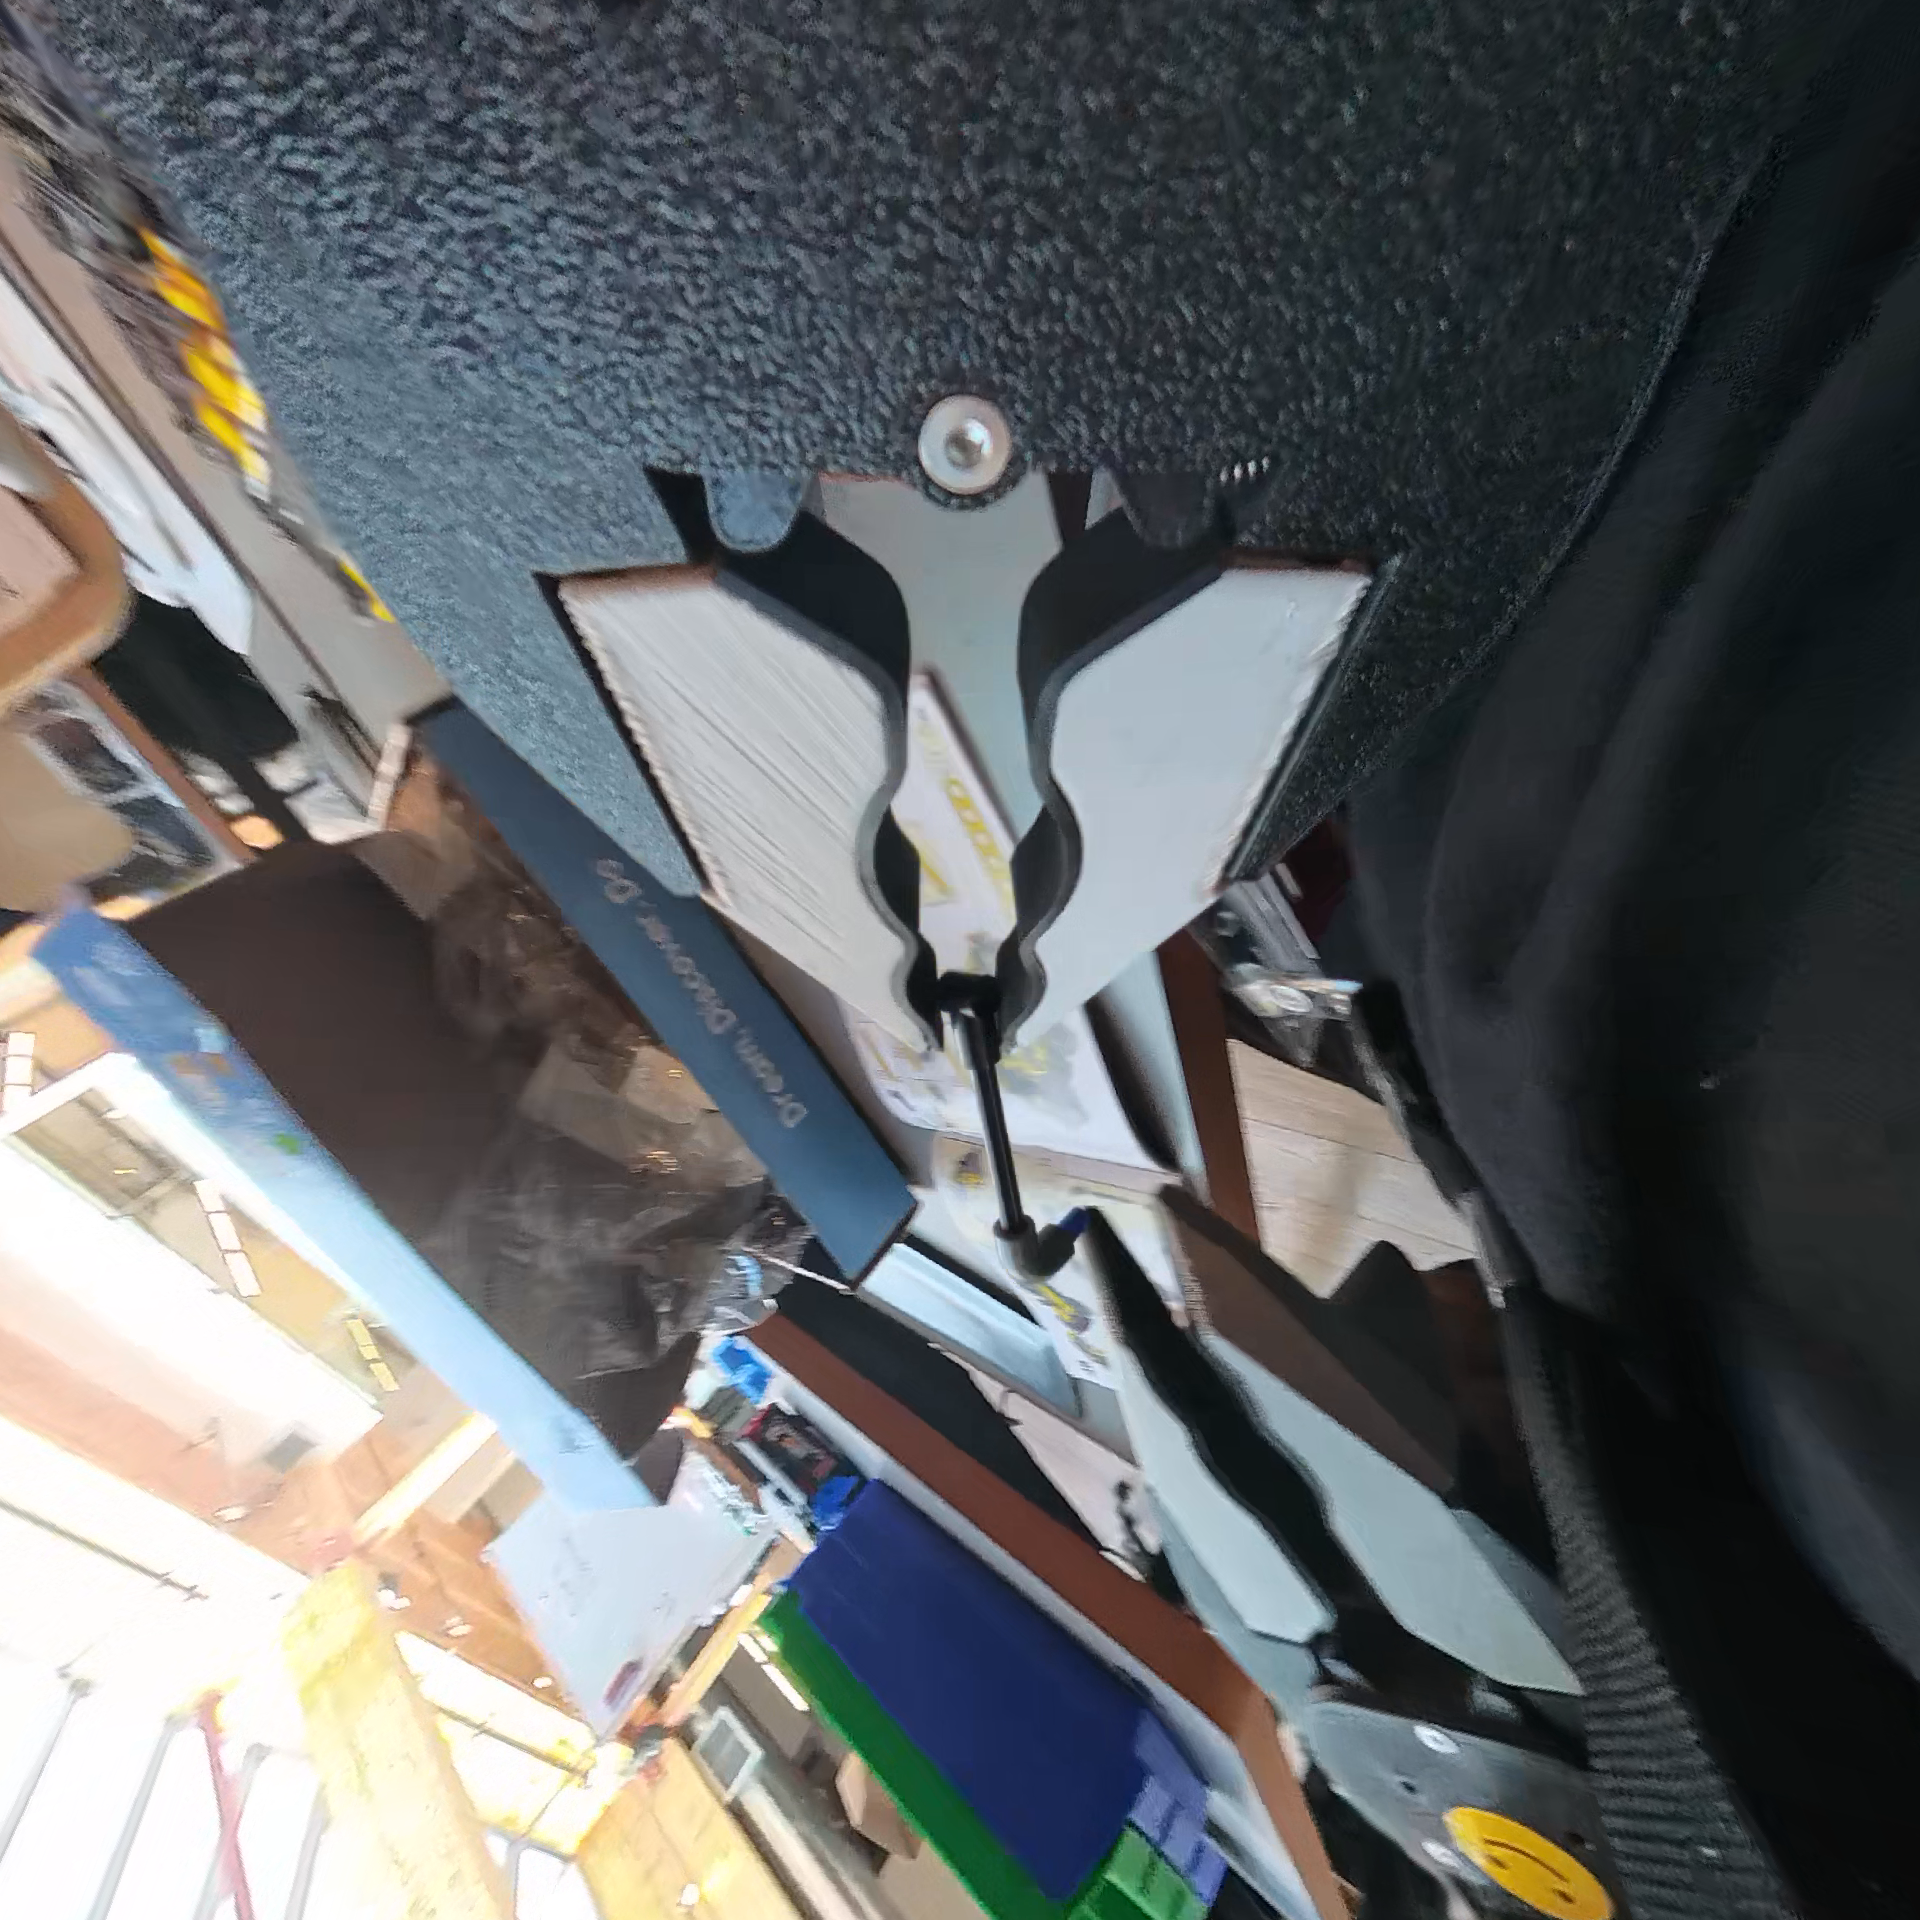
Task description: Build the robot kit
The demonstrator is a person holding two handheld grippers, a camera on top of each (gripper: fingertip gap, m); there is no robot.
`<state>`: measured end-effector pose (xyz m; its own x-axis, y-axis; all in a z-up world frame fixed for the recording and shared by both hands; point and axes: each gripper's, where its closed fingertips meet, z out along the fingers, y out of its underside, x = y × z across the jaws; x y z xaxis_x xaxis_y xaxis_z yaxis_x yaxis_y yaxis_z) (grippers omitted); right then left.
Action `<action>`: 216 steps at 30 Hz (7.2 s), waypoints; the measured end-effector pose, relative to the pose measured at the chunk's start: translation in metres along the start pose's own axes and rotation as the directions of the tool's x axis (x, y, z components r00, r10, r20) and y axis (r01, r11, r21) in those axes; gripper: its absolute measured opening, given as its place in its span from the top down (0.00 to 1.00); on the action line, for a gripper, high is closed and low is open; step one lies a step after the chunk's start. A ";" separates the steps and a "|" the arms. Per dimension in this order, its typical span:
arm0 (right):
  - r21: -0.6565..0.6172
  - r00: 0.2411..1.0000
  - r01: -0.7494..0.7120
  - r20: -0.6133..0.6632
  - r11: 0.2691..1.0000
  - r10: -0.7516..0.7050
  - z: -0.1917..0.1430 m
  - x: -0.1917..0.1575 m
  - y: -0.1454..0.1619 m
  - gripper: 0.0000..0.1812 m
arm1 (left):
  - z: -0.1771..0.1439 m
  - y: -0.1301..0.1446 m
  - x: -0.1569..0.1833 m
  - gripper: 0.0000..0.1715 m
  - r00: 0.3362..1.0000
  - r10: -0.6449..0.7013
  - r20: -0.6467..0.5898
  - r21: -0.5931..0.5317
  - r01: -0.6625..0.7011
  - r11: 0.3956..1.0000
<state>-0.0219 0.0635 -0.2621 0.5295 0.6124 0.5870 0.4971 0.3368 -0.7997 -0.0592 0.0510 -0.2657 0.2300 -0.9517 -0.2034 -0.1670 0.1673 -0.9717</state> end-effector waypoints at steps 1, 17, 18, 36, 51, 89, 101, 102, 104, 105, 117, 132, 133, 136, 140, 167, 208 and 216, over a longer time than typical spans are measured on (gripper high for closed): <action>-0.006 0.999 0.018 -0.051 1.000 -0.018 -0.006 0.012 0.000 0.95 | 0.000 0.001 0.000 0.93 1.000 -0.010 -0.002 -0.006 0.010 1.000; -0.089 0.903 -0.016 -0.428 0.996 -0.024 -0.127 0.158 0.081 0.96 | 0.084 -0.055 -0.015 0.80 0.982 -0.115 -0.151 -0.147 0.093 0.985; -0.052 0.917 -0.027 -0.398 0.998 0.004 -0.125 0.153 0.077 0.95 | 0.099 -0.066 -0.015 0.79 0.981 -0.058 -0.185 -0.143 0.031 0.989; -0.185 0.958 -0.096 -0.284 0.978 0.040 -0.110 0.132 0.119 0.96 | 0.220 -0.065 -0.001 1.00 0.862 0.149 -0.484 -0.247 -0.298 0.922; 0.004 0.934 -0.130 -0.336 0.991 0.124 -0.126 0.145 0.088 0.96 | 0.225 -0.074 0.006 0.93 0.841 -0.022 -0.540 -0.292 -0.163 0.942; -0.256 0.958 -0.113 -0.286 0.960 0.037 -0.121 0.138 0.136 0.97 | 0.240 -0.038 -0.003 0.97 0.730 -0.600 -0.328 -0.692 0.247 0.678; -0.133 0.964 -0.121 -0.253 0.984 0.084 -0.101 0.142 0.074 0.97 | 0.185 -0.050 -0.021 0.97 0.801 -0.451 -0.394 -0.696 0.061 0.715; -0.128 0.969 -0.101 -0.236 0.987 0.068 -0.093 0.142 0.062 0.97 | 0.174 -0.057 -0.027 0.97 0.799 -0.454 -0.394 -0.698 0.061 0.714; -0.123 0.978 -0.055 -0.204 0.991 0.029 -0.077 0.145 0.041 0.97 | 0.156 -0.069 -0.043 0.97 0.811 -0.440 -0.385 -0.688 0.066 0.723; -0.119 0.983 -0.047 -0.183 0.992 0.025 -0.068 0.146 0.032 0.98 | 0.148 -0.073 -0.051 0.97 0.821 -0.431 -0.375 -0.684 0.069 0.726; -0.112 0.993 -0.067 -0.101 0.991 0.056 -0.017 0.133 0.008 0.97 | 0.104 -0.066 -0.083 0.96 0.823 -0.454 -0.341 -0.606 0.177 0.776; -0.173 0.995 -0.093 -0.039 0.980 0.088 0.013 0.119 0.008 0.98 | 0.084 -0.048 -0.100 0.96 0.820 -0.449 -0.355 -0.541 0.211 0.814; -0.176 0.995 -0.098 -0.038 0.980 0.092 0.014 0.118 0.009 0.97 | 0.083 -0.048 -0.101 0.96 0.820 -0.448 -0.355 -0.533 0.216 0.818; -0.177 0.993 -0.116 -0.033 0.977 0.112 0.016 0.117 0.009 0.97 | 0.083 -0.050 -0.104 0.97 0.812 -0.453 -0.368 -0.506 0.234 0.830; -0.179 0.993 -0.119 -0.032 0.977 0.115 0.018 0.116 0.011 0.97 | 0.083 -0.048 -0.105 0.96 0.826 -0.422 -0.374 -0.500 0.203 0.842; -0.255 0.996 -0.057 0.053 0.965 0.073 0.073 0.096 0.013 0.97 | 0.053 -0.024 -0.145 0.96 0.817 -0.402 -0.412 -0.379 0.248 0.892; -0.173 0.994 -0.105 0.013 0.979 0.109 0.072 0.092 -0.003 0.96 | 0.046 -0.046 -0.138 0.96 0.824 -0.378 -0.422 -0.343 0.241 0.908; -0.157 0.990 -0.124 0.040 0.980 0.132 0.090 0.084 -0.007 0.96 | 0.031 -0.041 -0.148 0.96 0.835 -0.356 -0.420 -0.353 0.211 0.911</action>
<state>-0.0425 0.1768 -0.2179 0.5626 0.6796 0.4708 0.5289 0.1417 -0.8367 -0.0566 0.1934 -0.1997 -0.1507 -0.9622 0.2268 -0.4423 -0.1396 -0.8860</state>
